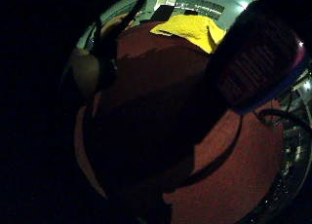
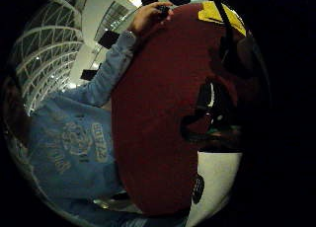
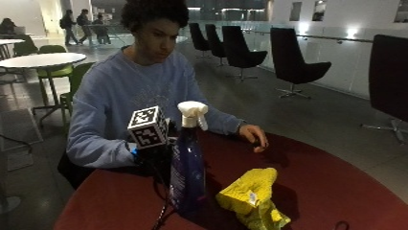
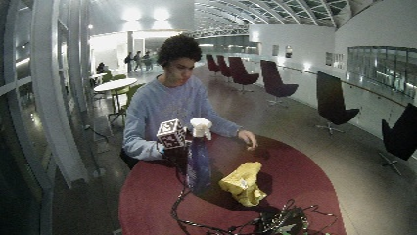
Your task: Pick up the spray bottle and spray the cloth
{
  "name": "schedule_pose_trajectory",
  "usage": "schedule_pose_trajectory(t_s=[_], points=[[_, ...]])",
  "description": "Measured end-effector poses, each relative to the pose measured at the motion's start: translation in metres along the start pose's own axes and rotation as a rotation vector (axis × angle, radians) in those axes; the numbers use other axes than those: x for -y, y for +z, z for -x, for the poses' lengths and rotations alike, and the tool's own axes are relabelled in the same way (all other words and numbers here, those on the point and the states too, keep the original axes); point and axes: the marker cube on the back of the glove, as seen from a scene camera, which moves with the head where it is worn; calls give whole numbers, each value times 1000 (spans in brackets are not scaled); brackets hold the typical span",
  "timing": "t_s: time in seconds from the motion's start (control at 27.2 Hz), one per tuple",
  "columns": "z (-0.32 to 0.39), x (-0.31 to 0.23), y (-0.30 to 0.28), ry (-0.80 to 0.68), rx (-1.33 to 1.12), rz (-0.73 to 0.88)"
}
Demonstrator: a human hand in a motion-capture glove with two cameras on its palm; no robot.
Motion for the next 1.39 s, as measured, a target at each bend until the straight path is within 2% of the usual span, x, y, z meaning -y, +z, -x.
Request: schedule_pose_trajectory(t_s=[0.26, 0.51, 0.59, 1.14, 1.25, 1.39], points=[[4, 11, -11, -61, -190, 62], [42, 6, -8, -38, -167, 254], [48, 5, -11, -33, -193, 265], [51, -13, -42, 63, -271, 177], [51, -21, -46, 99, -281, 115], [44, -28, -58, 188, -85, -65]])
